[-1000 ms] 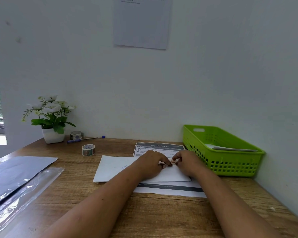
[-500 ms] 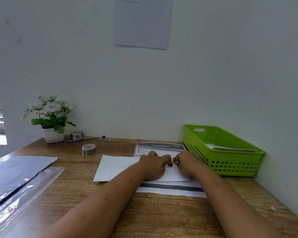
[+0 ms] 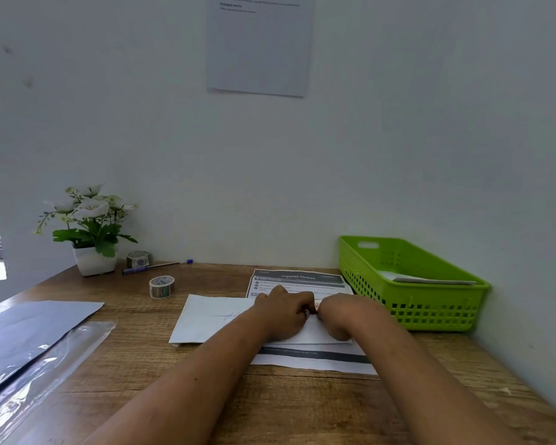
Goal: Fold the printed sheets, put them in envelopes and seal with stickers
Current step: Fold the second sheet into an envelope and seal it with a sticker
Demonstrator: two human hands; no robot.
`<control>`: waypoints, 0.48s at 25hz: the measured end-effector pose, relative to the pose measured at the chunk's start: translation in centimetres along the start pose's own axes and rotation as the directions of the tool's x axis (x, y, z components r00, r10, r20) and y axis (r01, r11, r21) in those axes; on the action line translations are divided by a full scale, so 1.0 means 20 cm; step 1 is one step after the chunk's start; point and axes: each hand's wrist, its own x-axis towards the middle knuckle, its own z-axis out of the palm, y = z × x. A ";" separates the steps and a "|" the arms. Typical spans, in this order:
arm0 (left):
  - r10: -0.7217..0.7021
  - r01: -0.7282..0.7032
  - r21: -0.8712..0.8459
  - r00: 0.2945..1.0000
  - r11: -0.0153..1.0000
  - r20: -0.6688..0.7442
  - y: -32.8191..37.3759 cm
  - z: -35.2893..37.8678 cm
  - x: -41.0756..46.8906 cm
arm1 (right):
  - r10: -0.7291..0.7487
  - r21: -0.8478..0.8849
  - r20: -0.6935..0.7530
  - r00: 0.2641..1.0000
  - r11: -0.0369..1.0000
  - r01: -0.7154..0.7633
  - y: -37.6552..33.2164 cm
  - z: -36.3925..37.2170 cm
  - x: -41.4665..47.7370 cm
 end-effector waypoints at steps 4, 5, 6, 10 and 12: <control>0.012 -0.012 0.004 1.000 1.000 -0.004 0.00 -0.01 -0.01 | 0.047 -0.003 -0.001 0.999 0.999 -0.047 0.00 0.00 0.02; 0.014 -0.014 0.003 1.000 1.000 -0.003 0.00 -0.01 -0.01 | 0.067 -0.004 -0.002 0.998 0.998 -0.067 0.01 0.01 0.03; 0.015 -0.015 0.001 1.000 1.000 0.001 0.00 -0.01 -0.01 | 0.084 -0.003 -0.008 0.996 0.996 -0.084 0.01 0.02 0.04; 0.025 -0.025 0.014 1.000 1.000 0.009 -0.01 0.00 0.00 | 0.128 -0.004 -0.070 0.989 0.992 -0.129 0.04 0.08 0.08; 0.024 -0.024 0.025 1.000 0.999 0.009 -0.01 -0.01 0.00 | 0.139 -0.002 -0.073 0.988 0.990 -0.139 0.06 0.09 0.10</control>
